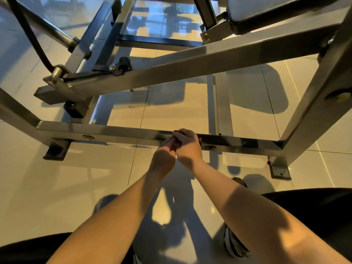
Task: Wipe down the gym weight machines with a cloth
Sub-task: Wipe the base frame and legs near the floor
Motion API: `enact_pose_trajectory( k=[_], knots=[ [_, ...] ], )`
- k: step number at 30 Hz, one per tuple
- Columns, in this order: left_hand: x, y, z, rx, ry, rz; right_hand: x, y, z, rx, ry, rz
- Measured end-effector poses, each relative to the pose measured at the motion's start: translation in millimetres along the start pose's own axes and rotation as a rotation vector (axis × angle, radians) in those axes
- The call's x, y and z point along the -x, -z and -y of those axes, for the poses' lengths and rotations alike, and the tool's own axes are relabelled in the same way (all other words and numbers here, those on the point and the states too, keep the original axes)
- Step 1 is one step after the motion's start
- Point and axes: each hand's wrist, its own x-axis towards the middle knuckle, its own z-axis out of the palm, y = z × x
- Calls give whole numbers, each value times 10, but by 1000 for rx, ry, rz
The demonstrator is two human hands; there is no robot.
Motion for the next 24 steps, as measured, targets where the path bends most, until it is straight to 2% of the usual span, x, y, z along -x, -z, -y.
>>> enact_pose_trajectory(
  k=[2,5,8,10,12,15,17,20,24],
  knots=[
    [2,-22,43,-53,-25,-34,11,68,-56,24,27,24],
    [-7,-105,53,-103,-48,-80,57,329,-274,245,63,-91],
    [1,-173,50,-125,-54,-107,157,549,-473,277,-110,-240],
    [-4,-186,72,-130,-71,-121,152,541,-464,280,-162,-276],
    [-21,-193,90,-131,-77,-139,94,465,-355,250,-140,-248],
    [-46,-202,111,-138,-79,-150,85,313,-163,219,16,-64],
    [-46,-217,128,-142,-71,-151,88,297,-151,167,23,-10],
    [-27,-252,131,-144,-104,-162,76,414,-284,291,60,-57],
    [-21,-256,124,-146,-114,-182,71,527,-428,284,-125,-230]
  ],
)
